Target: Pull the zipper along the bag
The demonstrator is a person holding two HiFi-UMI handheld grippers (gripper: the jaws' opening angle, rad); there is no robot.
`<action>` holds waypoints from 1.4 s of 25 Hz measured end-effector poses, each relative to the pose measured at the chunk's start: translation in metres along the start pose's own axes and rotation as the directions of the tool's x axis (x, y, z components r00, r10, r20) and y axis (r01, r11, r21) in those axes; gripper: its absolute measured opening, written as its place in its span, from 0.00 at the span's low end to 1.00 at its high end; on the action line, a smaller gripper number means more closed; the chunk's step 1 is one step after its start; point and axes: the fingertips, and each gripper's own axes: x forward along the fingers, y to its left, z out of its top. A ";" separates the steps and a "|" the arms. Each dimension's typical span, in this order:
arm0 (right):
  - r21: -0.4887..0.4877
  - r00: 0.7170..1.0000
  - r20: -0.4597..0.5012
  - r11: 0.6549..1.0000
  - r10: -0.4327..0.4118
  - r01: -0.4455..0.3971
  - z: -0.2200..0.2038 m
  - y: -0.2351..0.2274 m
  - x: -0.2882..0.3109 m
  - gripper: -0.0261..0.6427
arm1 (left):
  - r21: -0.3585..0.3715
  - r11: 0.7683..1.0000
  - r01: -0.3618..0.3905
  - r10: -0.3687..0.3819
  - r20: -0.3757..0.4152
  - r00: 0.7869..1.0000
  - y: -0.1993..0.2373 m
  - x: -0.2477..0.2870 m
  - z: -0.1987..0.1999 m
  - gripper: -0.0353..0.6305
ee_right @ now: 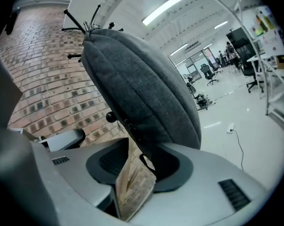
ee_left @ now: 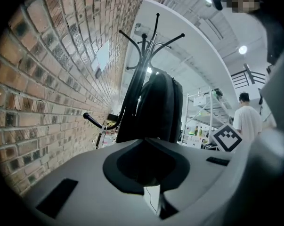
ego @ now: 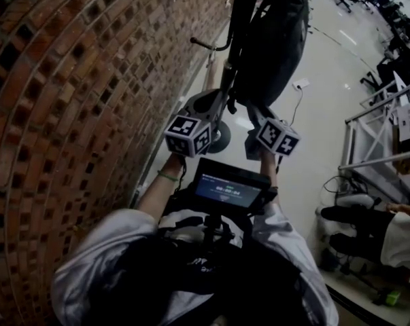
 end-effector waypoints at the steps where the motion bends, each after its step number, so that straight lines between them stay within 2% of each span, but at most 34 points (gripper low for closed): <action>1: -0.024 1.000 0.002 1.000 -0.009 0.009 0.000 0.002 0.000 0.20 | 0.000 1.000 0.006 -0.006 0.003 1.000 0.001 0.001 -0.002 0.06; 2: -0.046 1.000 0.005 0.999 -0.017 0.017 0.001 0.004 0.000 0.11 | 0.001 1.000 0.009 -0.009 0.002 1.000 0.002 0.002 -0.004 0.06; 6: -0.080 0.999 0.009 0.996 -0.037 0.037 0.004 0.005 0.001 0.09 | 0.001 1.000 0.018 -0.018 -0.002 1.000 0.000 0.003 -0.002 0.06; 9: -0.096 1.000 0.024 0.995 -0.011 0.013 0.001 0.007 -0.003 0.04 | -0.002 1.000 0.028 -0.028 -0.010 1.000 -0.001 0.001 -0.001 0.06; 17: -0.076 0.996 0.084 0.997 -0.023 0.029 0.005 0.004 0.002 0.04 | -0.020 0.999 0.032 -0.032 0.011 0.999 0.009 0.004 -0.002 0.06; 24: -0.054 0.994 0.076 0.996 0.082 -0.078 0.008 0.020 -0.010 0.04 | -0.026 0.999 0.033 -0.033 -0.002 0.999 0.015 0.007 -0.004 0.06; 29: -0.075 0.995 0.056 0.995 0.077 -0.072 0.009 0.024 -0.013 0.07 | -0.031 0.998 0.050 -0.050 0.000 0.999 0.013 0.011 -0.004 0.06; 35: -0.061 0.996 0.058 0.996 0.072 -0.069 0.013 0.027 -0.021 0.07 | -0.016 0.998 0.069 -0.069 -0.037 0.997 0.004 0.015 -0.006 0.06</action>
